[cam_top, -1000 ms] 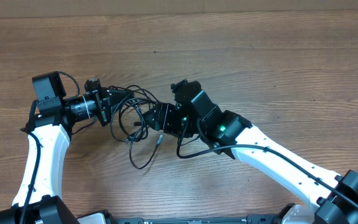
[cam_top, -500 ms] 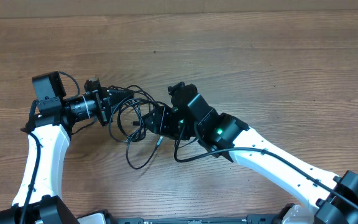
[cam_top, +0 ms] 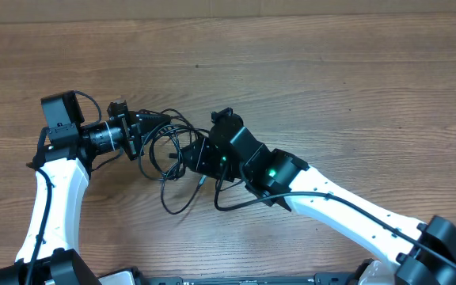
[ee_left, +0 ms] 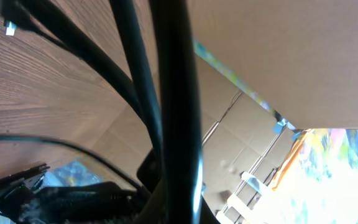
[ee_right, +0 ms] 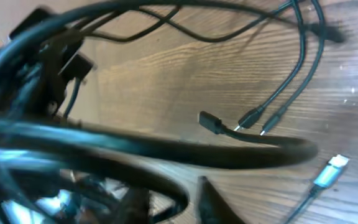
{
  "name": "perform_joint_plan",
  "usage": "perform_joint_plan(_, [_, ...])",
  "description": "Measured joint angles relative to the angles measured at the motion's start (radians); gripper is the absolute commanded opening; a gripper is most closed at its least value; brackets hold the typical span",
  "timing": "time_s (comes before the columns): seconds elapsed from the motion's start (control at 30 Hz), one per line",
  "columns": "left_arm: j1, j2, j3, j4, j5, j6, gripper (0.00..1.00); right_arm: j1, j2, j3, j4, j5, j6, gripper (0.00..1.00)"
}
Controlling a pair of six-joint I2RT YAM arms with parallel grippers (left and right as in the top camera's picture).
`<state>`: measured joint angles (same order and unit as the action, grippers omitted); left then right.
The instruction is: Untangle cables
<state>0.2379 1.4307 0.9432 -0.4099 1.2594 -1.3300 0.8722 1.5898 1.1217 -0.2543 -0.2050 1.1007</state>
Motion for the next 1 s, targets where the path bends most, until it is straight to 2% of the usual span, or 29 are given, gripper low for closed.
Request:
perform_joint_plan(0.03, [-0.003, 0.0, 0.0, 0.0, 0.0, 0.0, 0.04, 0.0, 0.01, 0.0, 0.002, 0.002, 0.006, 0.05])
perform_joint_plan(0.07, [-0.008, 0.0, 0.0, 0.0, -0.001, 0.0, 0.05, 0.0, 0.023, 0.0, 0.003, 0.002, 0.008, 0.04])
perform_joint_plan(0.37, [-0.011, 0.0, 0.0, -0.001, -0.014, 0.005, 0.04, 0.0, 0.056, 0.0, 0.006, -0.008, 0.025, 0.04])
perform_joint_plan(0.53, [-0.011, 0.0, 0.0, -0.001, -0.037, 0.066, 0.07, -0.017, 0.056, 0.0, -0.015, -0.013, 0.017, 0.04])
perform_joint_plan(0.63, [-0.012, 0.0, 0.0, 0.0, -0.045, 0.171, 0.1, -0.053, 0.056, 0.0, -0.031, -0.017, 0.01, 0.04])
perform_joint_plan(0.7, [-0.012, 0.0, 0.0, -0.005, -0.045, 0.272, 0.04, -0.084, 0.056, 0.0, -0.04, -0.014, 0.007, 0.04])
perform_joint_plan(0.77, [-0.012, 0.0, 0.0, -0.026, -0.046, 0.369, 0.04, -0.123, 0.056, 0.0, -0.051, -0.006, 0.004, 0.04])
perform_joint_plan(1.0, [-0.014, 0.0, 0.0, -0.191, -0.05, 0.711, 0.04, -0.266, 0.056, 0.0, -0.057, 0.004, -0.002, 0.04])
